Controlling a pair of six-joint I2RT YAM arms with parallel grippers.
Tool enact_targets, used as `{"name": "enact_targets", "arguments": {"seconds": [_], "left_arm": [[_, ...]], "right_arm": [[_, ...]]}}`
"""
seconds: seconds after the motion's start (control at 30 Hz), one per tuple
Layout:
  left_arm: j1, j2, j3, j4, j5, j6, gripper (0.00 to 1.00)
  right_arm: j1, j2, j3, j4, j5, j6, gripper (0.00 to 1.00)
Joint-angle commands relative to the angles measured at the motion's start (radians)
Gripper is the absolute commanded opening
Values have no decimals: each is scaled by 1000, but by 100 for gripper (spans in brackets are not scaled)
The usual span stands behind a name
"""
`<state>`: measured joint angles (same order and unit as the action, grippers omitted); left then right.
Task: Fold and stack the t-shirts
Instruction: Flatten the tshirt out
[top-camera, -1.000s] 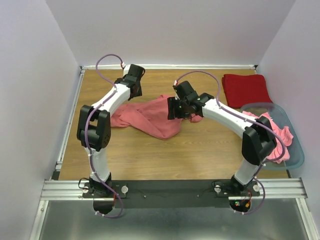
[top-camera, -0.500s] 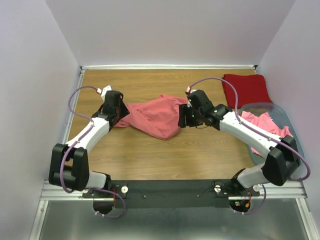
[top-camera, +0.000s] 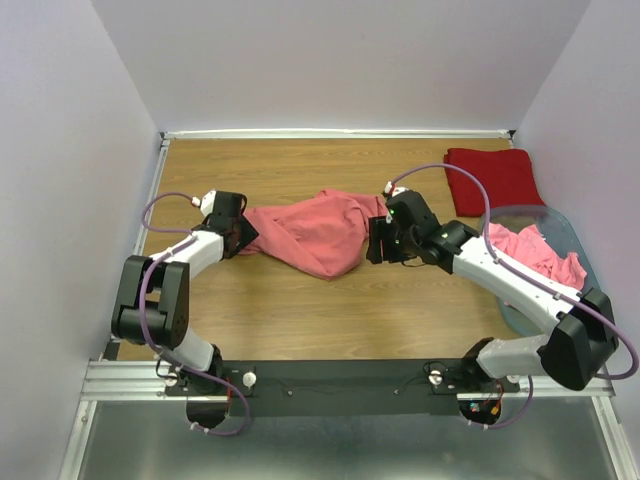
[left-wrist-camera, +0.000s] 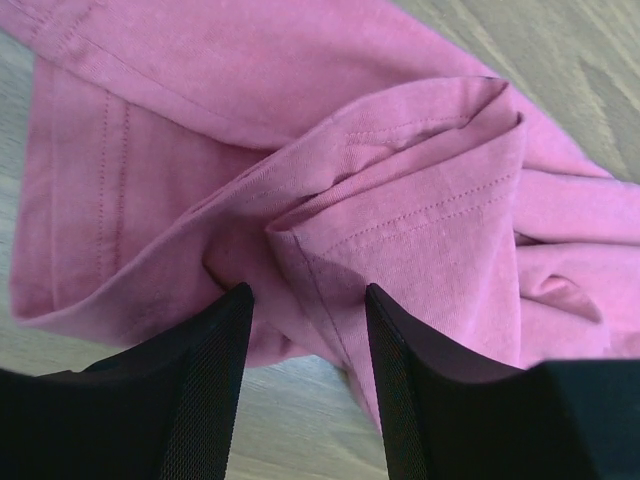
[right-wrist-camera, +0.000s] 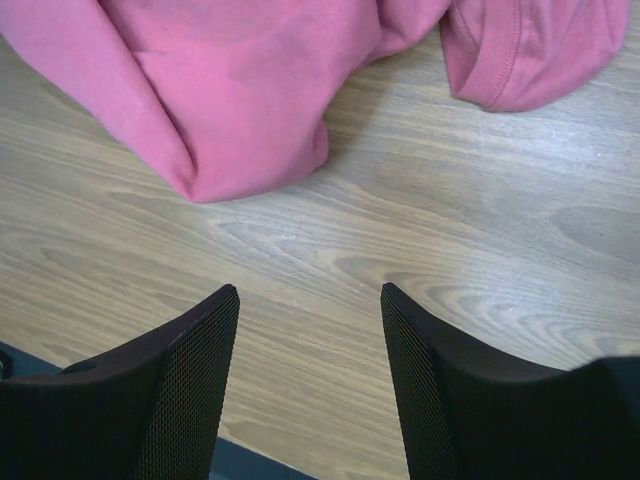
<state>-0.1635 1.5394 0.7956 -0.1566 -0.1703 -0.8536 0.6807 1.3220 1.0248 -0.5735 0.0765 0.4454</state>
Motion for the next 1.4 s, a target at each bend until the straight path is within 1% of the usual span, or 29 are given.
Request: {"name": "enact_targets", "arguments": {"seconds": [0.0,0.17,0.37,0.53,0.67,1.0,1.07,1.2,1.23,1.3,1.33,1.37], "left_arm": [[2,27,2,48,-4,-27,58],[4,44,24,66,9,-15,58],[4,42,50,51,-9,-10,52],[4,24,70,29,-23,-1,52],[4,39,76,19,-26,1,52],[28,74,37,55,-1,-18,52],[32,73,21,69,0,-25,50],[38,70,8,80,3,-22,42],[38,67,8,80,3,-22,36],[38,59,8,80,3,-19,32],[38,48,7,78,0,-19,26],[38,42,5,80,-3,-19,23]], "right_arm": [[2,-26,-23,0,51,18,67],[2,-33,-29,0,54,19,67],[2,-35,-28,-2,62,18,67],[2,-27,-25,0,62,19,67],[2,-15,-22,0,63,18,67],[2,-7,-22,0,60,13,67],[2,-10,-26,-2,63,15,67],[3,-12,-29,-2,66,15,67],[2,-12,-29,-2,68,15,67],[2,-10,-29,0,71,13,67],[2,-10,-28,-2,69,15,67],[2,-9,-26,0,69,13,67]]}}
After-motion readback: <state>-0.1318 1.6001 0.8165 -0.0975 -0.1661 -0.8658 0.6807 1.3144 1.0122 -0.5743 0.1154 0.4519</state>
